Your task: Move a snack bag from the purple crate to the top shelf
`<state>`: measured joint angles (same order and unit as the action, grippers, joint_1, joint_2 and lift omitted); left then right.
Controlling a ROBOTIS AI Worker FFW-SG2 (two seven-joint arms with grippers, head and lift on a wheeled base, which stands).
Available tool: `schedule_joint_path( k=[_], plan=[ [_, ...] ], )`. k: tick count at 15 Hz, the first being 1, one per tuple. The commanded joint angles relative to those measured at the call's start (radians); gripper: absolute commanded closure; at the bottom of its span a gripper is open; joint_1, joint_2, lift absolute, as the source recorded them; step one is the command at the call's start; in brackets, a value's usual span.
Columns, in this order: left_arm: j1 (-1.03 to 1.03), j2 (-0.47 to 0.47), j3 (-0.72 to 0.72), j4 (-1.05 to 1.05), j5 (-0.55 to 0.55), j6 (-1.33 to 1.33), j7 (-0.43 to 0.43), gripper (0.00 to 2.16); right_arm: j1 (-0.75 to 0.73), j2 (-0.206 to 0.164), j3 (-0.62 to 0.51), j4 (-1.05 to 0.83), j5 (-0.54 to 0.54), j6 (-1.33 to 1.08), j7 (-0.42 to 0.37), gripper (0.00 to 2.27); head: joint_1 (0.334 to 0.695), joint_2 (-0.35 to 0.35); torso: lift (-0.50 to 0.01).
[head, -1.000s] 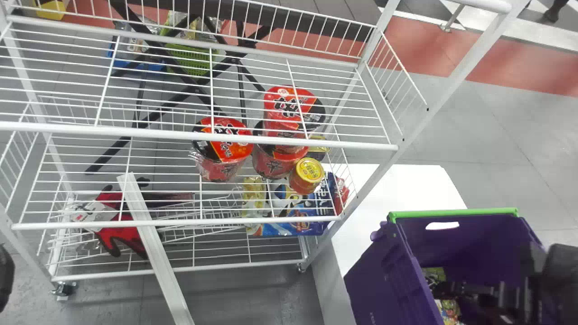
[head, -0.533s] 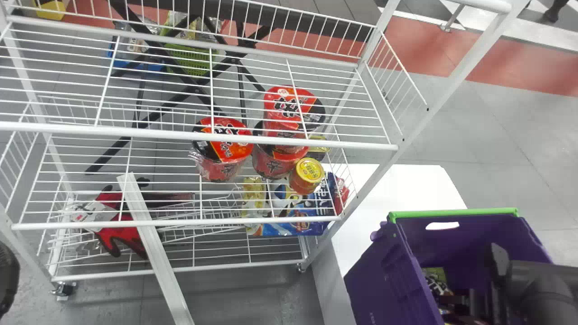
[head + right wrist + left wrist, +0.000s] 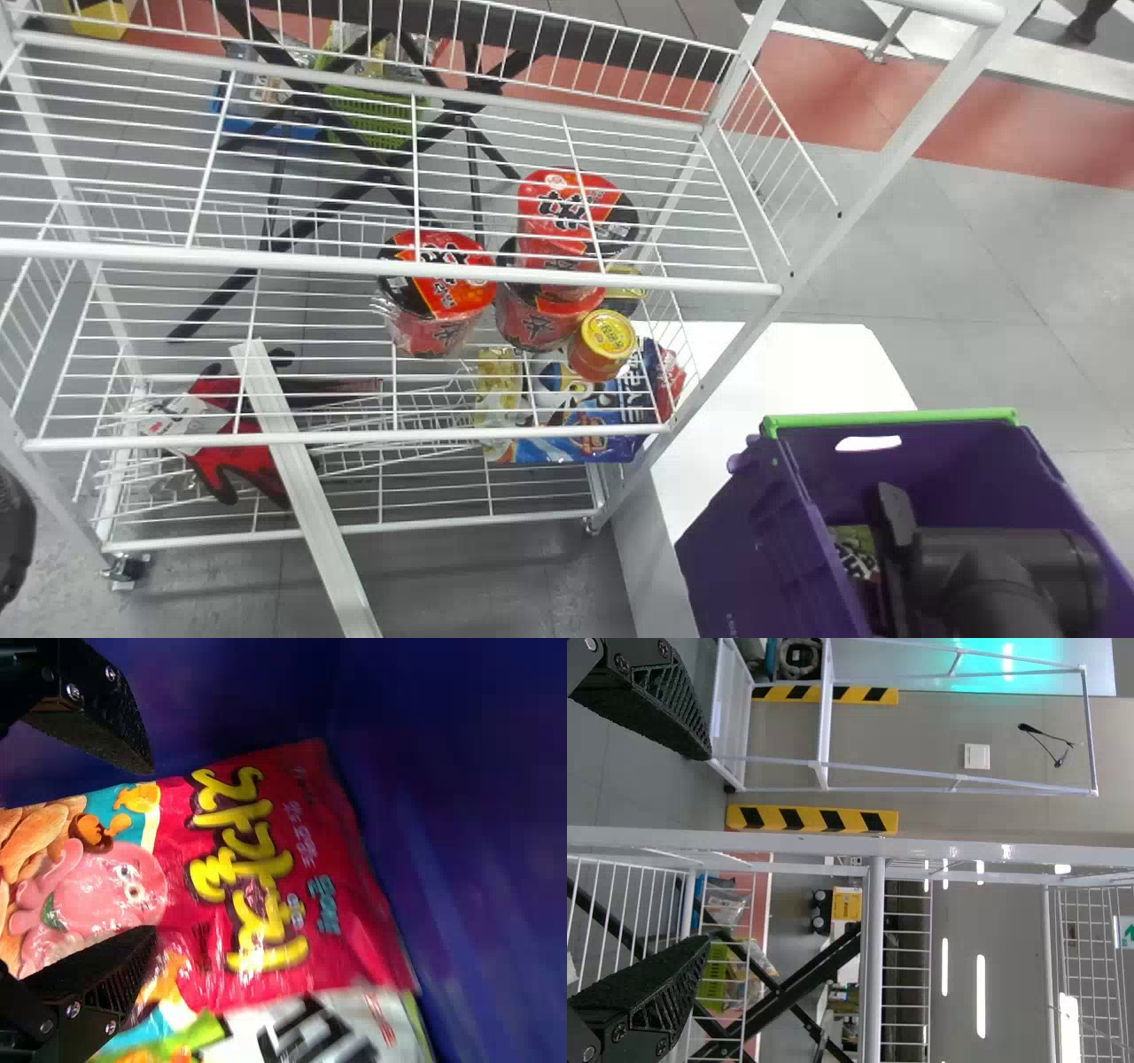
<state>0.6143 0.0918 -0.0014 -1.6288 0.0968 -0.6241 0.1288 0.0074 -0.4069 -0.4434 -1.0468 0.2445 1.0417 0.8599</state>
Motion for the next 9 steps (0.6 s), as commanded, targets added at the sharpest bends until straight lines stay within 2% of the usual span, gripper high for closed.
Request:
schedule_joint_path(
  k=[1, 6, 9],
  plan=[
    [-0.011, 0.002, 0.001, 0.006, 0.001, 0.01, 0.0, 0.08, -0.003, 0.011, 0.022, 0.005, 0.024, -0.005, -0.01, 0.2, 0.695, -0.35, -0.45],
    [-0.041, 0.005, 0.0, 0.038, 0.008, 0.013, -0.001, 0.08, -0.023, 0.013, 0.048, 0.027, 0.084, -0.002, -0.021, 0.23, 0.695, -0.35, -0.45],
    [-0.051, 0.006, 0.0, 0.052, 0.011, 0.013, -0.003, 0.08, -0.04, 0.011, 0.051, 0.04, 0.118, 0.01, -0.019, 0.48, 0.695, -0.35, -0.45]
  ],
)
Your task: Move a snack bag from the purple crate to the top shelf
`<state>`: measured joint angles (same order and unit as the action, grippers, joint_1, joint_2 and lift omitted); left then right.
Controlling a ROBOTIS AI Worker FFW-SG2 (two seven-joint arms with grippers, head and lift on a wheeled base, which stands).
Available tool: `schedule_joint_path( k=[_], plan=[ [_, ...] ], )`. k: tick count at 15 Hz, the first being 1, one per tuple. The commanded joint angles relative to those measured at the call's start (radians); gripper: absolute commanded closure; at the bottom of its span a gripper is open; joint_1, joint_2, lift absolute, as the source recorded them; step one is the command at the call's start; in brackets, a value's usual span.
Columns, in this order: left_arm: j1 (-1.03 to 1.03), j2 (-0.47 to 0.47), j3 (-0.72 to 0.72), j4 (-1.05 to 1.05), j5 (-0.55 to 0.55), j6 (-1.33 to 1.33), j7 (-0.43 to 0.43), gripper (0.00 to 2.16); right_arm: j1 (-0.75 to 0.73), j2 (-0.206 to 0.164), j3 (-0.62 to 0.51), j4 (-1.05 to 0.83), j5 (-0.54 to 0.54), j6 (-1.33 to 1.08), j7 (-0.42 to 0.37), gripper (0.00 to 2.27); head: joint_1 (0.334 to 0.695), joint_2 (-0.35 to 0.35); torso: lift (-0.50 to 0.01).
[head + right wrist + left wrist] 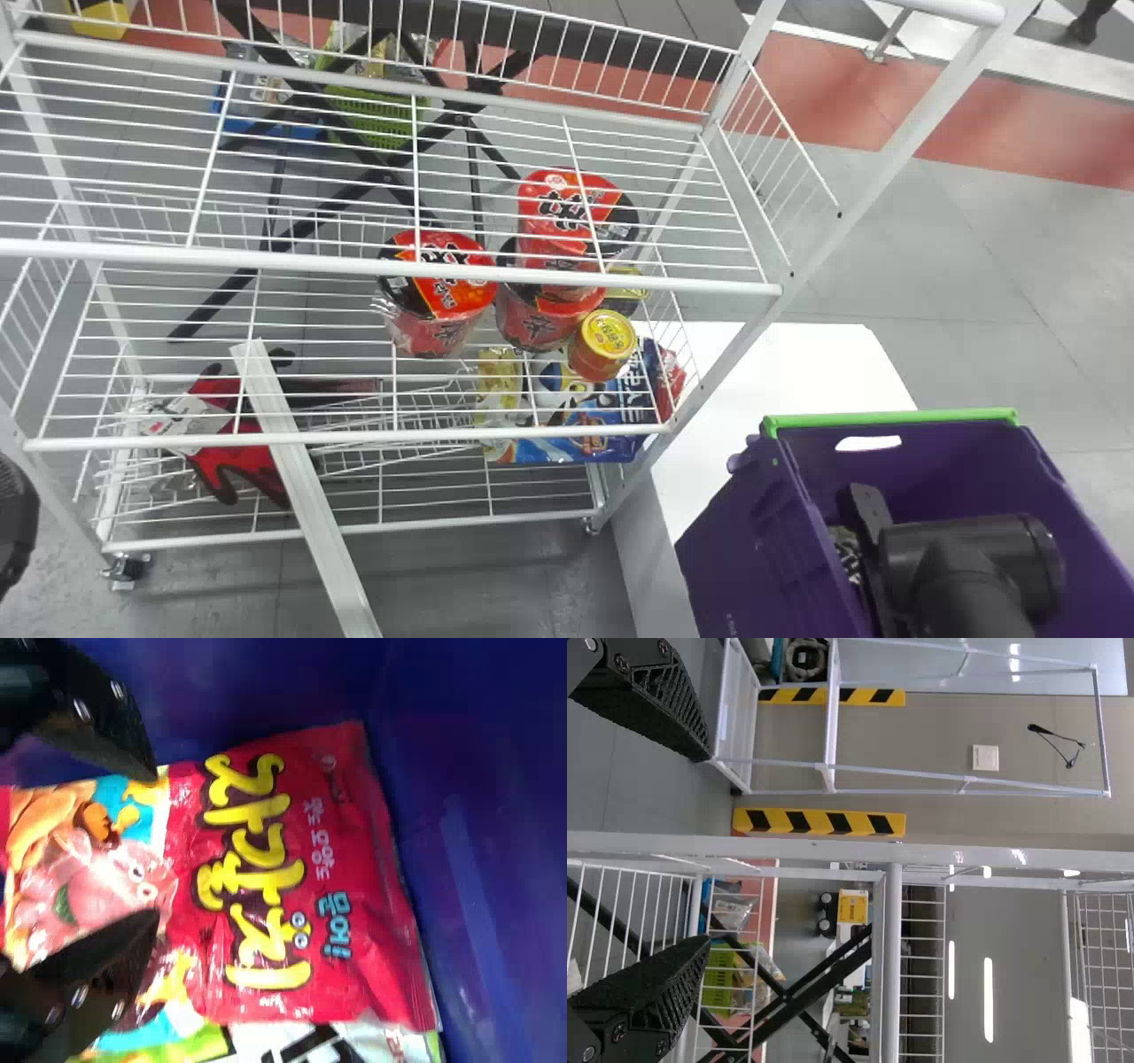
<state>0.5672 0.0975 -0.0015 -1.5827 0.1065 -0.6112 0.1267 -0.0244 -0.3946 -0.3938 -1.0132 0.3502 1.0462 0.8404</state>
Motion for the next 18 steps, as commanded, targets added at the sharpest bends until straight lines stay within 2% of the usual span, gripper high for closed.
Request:
schedule_joint_path(
  k=[1, 2, 3, 5, 7, 8, 10, 13, 18],
  plan=[
    [-0.009, 0.001, 0.0, 0.012, 0.002, 0.0, -0.001, 0.08, -0.011, -0.003, 0.003, 0.008, 0.013, 0.009, 0.0, 0.48, 0.695, -0.35, -0.45],
    [-0.013, 0.002, 0.0, 0.015, 0.004, 0.0, -0.002, 0.08, -0.012, -0.004, 0.001, 0.015, 0.026, 0.009, 0.002, 0.51, 0.695, -0.35, -0.45],
    [-0.015, 0.002, 0.0, 0.018, 0.005, 0.0, -0.002, 0.08, -0.015, -0.004, 0.006, 0.016, 0.036, 0.009, 0.003, 0.66, 0.695, -0.35, -0.45],
    [-0.02, 0.004, 0.0, 0.023, 0.01, 0.0, -0.004, 0.08, -0.019, -0.004, 0.01, 0.016, 0.036, 0.005, 0.002, 1.37, 0.695, -0.35, -0.45],
    [-0.026, 0.004, 0.0, 0.029, 0.01, 0.0, -0.004, 0.08, -0.023, -0.004, 0.01, 0.011, 0.036, 0.039, -0.012, 1.86, 0.695, -0.35, -0.45],
    [-0.027, 0.004, 0.0, 0.03, 0.01, 0.003, -0.004, 0.08, -0.023, -0.003, 0.029, -0.002, 0.038, 0.098, -0.052, 2.04, 0.695, -0.35, -0.45],
    [-0.035, 0.004, 0.002, 0.039, 0.01, 0.021, -0.004, 0.08, -0.008, -0.003, 0.042, -0.03, 0.042, 0.116, -0.08, 2.07, 0.695, -0.35, -0.45],
    [-0.041, 0.001, 0.002, 0.044, 0.012, 0.025, -0.004, 0.08, 0.011, -0.006, -0.007, -0.058, 0.027, 0.094, -0.033, 2.07, 0.695, -0.35, -0.45],
    [-0.056, -0.004, -0.003, 0.055, 0.009, 0.037, -0.004, 0.08, 0.049, -0.001, -0.079, -0.134, 0.012, 0.091, -0.024, 2.07, 0.695, -0.35, -0.436]
  ],
)
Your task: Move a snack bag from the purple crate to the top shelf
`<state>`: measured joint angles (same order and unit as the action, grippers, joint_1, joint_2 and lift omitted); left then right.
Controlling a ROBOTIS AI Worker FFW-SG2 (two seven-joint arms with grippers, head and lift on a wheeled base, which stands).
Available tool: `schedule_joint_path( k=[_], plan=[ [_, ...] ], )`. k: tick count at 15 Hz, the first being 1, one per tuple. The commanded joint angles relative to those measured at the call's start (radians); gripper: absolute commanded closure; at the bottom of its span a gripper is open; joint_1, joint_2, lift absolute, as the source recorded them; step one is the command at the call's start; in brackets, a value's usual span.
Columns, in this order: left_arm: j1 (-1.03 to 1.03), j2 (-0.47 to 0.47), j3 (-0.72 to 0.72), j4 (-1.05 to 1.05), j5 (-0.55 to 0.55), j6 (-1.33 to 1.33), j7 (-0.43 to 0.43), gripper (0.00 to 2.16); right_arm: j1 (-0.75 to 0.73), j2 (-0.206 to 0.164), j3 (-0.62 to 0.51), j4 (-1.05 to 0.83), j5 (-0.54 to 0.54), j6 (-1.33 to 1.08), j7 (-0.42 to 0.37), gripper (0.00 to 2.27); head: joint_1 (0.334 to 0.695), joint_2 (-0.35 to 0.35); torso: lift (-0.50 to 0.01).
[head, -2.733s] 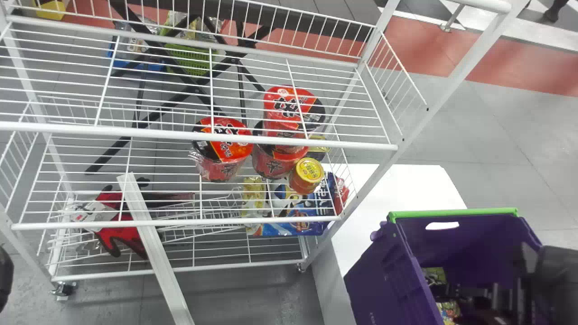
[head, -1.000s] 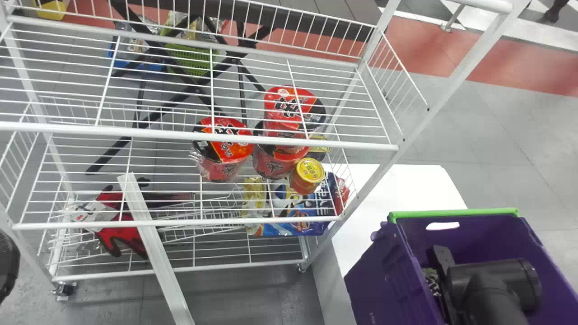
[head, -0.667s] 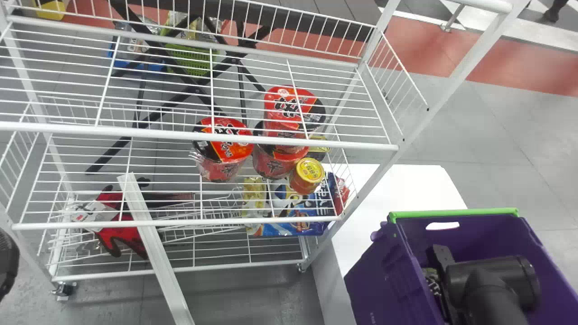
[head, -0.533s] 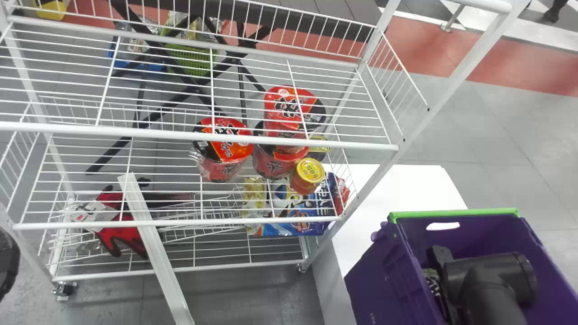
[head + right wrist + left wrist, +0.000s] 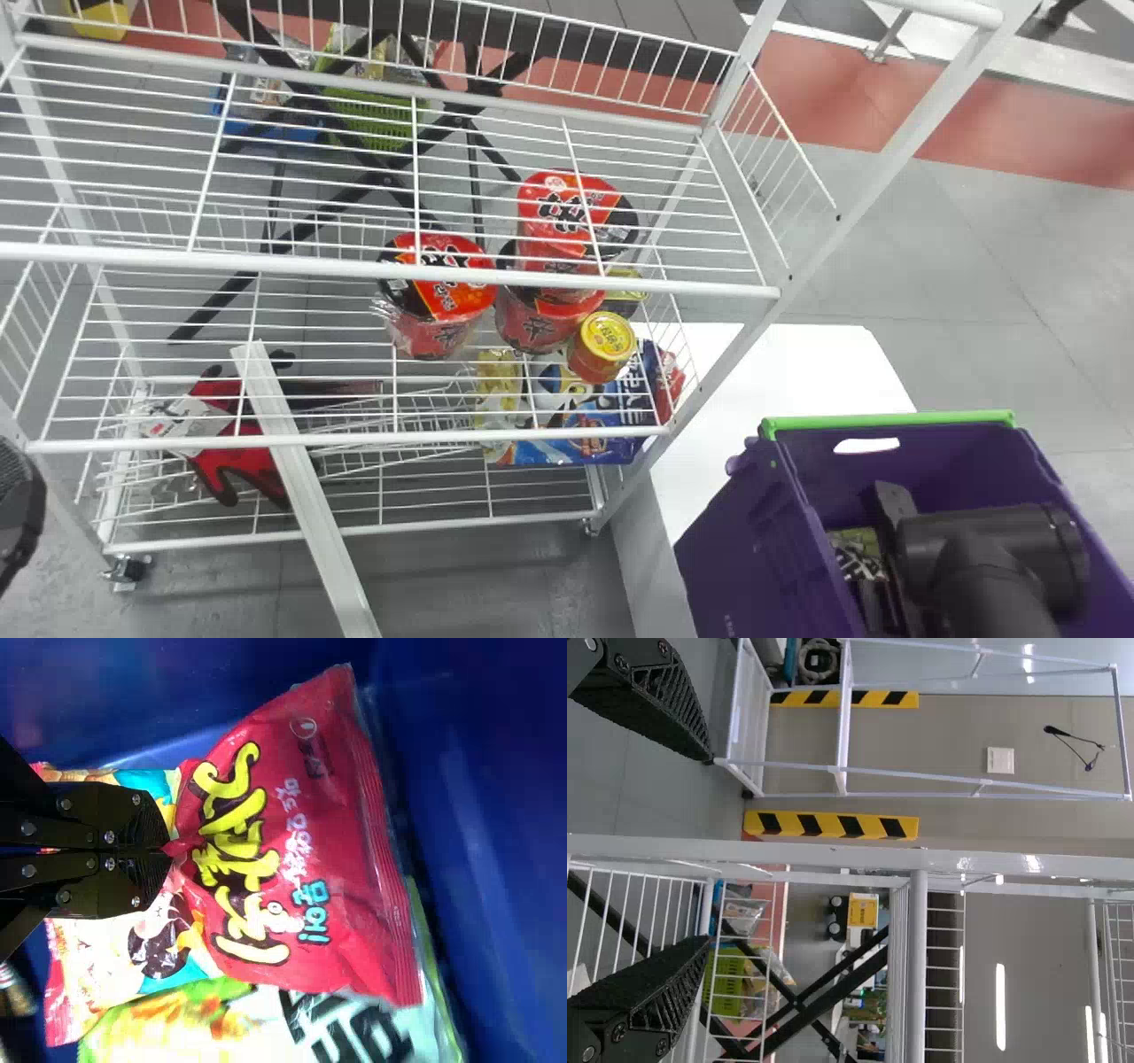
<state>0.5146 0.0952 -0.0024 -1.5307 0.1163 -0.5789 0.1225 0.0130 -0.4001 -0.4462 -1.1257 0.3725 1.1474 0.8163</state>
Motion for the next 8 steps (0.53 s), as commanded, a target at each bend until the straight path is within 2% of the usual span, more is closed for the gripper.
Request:
schedule_joint_path(
  k=[1, 8],
  plan=[
    [-0.007, -0.002, -0.002, 0.006, -0.001, 0.005, 0.0, 0.08, 0.015, 0.004, -0.029, -0.028, -0.024, -0.004, 0.0, 2.07, 0.695, -0.35, -0.431],
    [-0.016, -0.005, -0.004, 0.015, -0.003, 0.008, 0.0, 0.08, 0.015, 0.004, -0.031, -0.028, -0.024, -0.004, -0.003, 2.07, 0.695, -0.35, -0.403]
  ],
)
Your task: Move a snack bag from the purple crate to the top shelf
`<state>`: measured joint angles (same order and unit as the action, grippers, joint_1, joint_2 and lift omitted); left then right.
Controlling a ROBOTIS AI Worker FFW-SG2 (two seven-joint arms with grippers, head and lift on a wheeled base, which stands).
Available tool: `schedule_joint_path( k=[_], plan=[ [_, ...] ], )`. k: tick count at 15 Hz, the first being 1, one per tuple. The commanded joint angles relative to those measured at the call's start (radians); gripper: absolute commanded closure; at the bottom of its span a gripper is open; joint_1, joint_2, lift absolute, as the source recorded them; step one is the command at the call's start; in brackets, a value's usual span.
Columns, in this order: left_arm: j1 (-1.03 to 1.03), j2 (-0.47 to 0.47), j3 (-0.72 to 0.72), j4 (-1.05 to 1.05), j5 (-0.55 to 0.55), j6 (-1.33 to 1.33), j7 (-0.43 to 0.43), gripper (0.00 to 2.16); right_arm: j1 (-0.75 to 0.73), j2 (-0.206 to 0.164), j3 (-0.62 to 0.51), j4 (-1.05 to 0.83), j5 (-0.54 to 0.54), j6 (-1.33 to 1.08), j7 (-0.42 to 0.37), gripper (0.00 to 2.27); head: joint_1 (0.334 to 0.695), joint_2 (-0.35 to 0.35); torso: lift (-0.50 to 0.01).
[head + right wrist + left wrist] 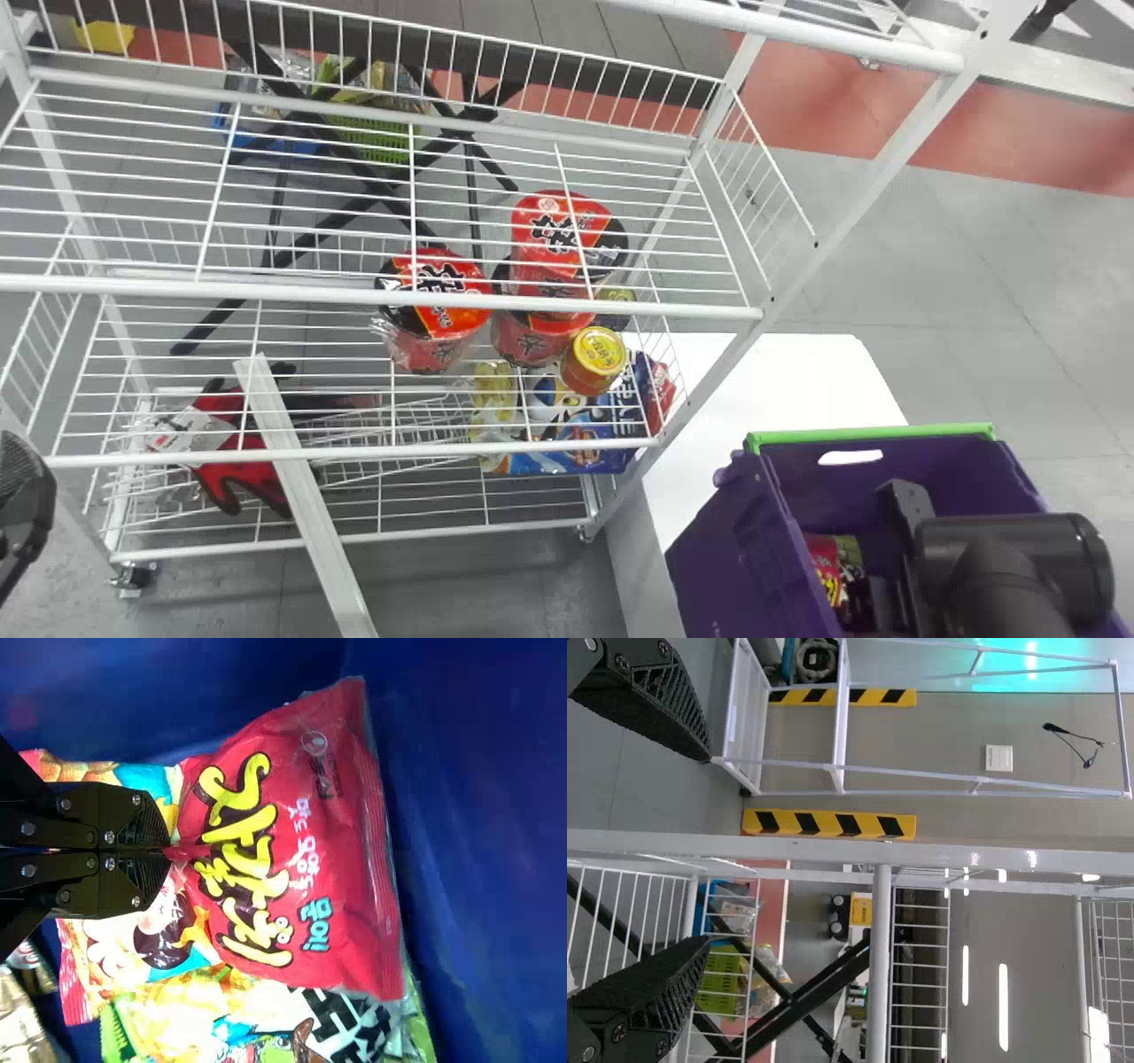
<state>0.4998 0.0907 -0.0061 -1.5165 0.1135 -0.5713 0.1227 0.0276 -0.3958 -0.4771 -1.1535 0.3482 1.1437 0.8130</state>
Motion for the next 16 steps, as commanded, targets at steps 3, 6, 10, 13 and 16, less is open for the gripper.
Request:
schedule_joint_path(
  k=[3, 6, 10, 13, 16],
  plan=[
    [-0.001, 0.001, 0.0, 0.002, 0.0, 0.0, 0.0, 0.08, 0.0, 0.0, 0.0, 0.0, 0.0, -0.003, 0.002, 2.07, 0.695, -0.35, -0.391],
    [-0.001, 0.001, -0.002, 0.001, 0.0, 0.0, 0.0, 0.08, 0.0, 0.0, 0.0, 0.0, 0.0, -0.003, 0.0, 2.07, 0.695, -0.35, -0.379],
    [-0.001, 0.003, -0.003, -0.001, 0.002, 0.0, 0.0, 0.08, 0.002, 0.002, -0.003, 0.0, 0.0, -0.003, 0.0, 2.07, 0.695, -0.35, -0.364],
    [0.0, 0.004, -0.003, -0.002, 0.002, -0.003, 0.0, 0.08, 0.005, 0.002, -0.009, 0.0, -0.005, -0.003, 0.002, 2.07, 0.695, -0.35, -0.352],
    [0.003, 0.004, -0.003, -0.004, 0.002, -0.003, 0.0, 0.08, 0.006, 0.005, -0.009, 0.0, -0.008, -0.003, 0.003, 2.07, 0.695, -0.35, -0.34]
  ],
)
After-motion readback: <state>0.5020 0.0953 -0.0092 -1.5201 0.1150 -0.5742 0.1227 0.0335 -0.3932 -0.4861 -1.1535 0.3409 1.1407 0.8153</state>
